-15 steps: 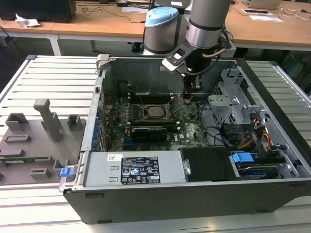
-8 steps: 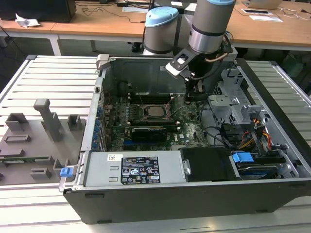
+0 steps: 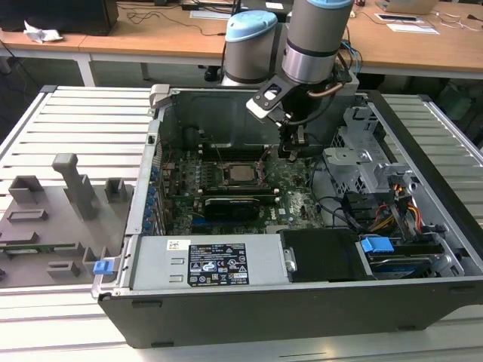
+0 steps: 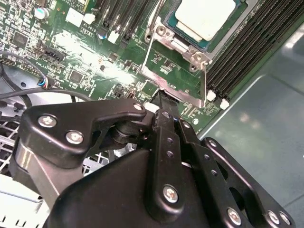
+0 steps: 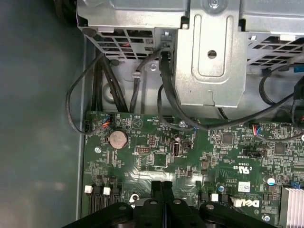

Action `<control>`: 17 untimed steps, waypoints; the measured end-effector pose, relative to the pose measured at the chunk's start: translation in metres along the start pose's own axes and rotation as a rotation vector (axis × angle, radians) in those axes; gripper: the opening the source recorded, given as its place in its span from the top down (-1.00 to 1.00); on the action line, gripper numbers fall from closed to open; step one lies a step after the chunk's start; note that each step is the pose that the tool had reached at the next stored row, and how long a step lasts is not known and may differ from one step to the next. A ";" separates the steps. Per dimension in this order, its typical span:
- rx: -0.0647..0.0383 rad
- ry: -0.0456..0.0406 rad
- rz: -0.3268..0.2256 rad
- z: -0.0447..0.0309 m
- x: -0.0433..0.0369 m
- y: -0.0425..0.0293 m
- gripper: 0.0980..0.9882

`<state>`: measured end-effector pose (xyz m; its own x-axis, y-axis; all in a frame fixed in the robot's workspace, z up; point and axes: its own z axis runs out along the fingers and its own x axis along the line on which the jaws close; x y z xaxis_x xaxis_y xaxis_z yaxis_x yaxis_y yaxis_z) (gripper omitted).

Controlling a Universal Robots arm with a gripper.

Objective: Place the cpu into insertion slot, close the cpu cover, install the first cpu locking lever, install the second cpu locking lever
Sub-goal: 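Close the cpu cover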

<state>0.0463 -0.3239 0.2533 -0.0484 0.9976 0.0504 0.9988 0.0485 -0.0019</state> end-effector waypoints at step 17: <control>0.000 0.0001 0.000 0.0002 0.0004 -0.0092 0.98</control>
<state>0.0371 -0.3239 0.2532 -0.0483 0.9976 0.0504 0.9988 0.0484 -0.0019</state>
